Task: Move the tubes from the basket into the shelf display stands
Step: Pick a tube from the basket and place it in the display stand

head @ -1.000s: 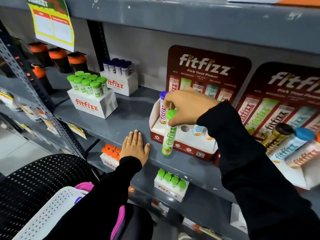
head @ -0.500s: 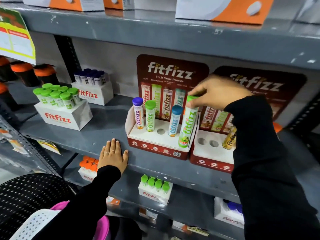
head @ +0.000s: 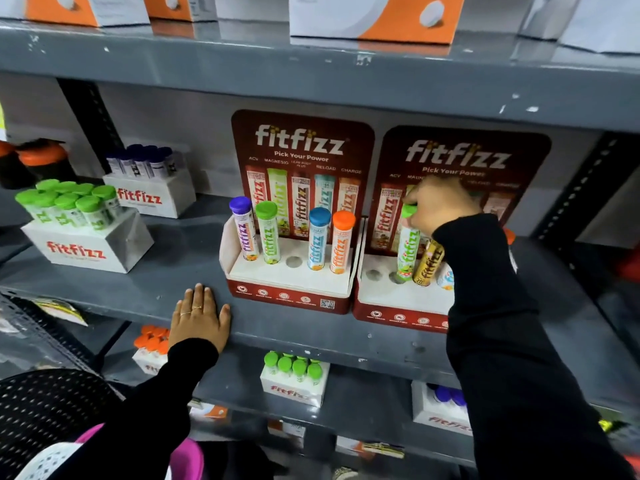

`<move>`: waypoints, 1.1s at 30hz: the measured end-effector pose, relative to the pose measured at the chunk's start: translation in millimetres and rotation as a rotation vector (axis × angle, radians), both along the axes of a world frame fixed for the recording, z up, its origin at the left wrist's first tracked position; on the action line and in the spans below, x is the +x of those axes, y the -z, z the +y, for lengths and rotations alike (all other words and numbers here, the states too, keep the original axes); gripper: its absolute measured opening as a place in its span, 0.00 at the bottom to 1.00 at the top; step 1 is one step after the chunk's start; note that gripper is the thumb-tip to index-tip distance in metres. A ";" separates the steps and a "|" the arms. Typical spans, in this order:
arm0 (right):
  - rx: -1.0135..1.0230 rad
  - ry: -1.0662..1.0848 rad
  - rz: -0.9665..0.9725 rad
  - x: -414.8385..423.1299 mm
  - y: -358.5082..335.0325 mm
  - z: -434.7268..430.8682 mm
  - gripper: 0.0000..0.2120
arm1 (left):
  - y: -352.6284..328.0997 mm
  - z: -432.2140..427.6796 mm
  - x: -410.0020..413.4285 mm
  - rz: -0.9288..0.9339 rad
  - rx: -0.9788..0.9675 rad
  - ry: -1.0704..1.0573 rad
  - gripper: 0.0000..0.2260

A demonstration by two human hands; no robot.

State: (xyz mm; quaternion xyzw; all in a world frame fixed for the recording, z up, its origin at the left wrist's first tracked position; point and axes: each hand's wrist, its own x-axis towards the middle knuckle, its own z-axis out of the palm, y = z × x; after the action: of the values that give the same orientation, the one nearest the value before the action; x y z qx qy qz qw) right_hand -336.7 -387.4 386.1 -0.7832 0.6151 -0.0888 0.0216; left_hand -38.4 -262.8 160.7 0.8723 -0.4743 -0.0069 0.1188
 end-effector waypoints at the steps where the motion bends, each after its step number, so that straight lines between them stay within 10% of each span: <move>1: -0.004 -0.007 -0.008 -2.3 0.7 -0.3 0.16 | -0.2 0.1 -0.4 -0.003 -0.001 -0.001 0.25; 33: 0.143 -0.016 -0.014 -5.1 1.4 2.0 0.14 | -3.2 0.9 -3.0 0.002 -0.004 -0.017 0.25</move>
State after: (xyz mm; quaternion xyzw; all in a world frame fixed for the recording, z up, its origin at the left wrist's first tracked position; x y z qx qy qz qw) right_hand -341.8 -385.4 384.6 -0.7837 0.6136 -0.0498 0.0826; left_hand -41.4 -261.9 163.8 0.8759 -0.4670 -0.0056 0.1209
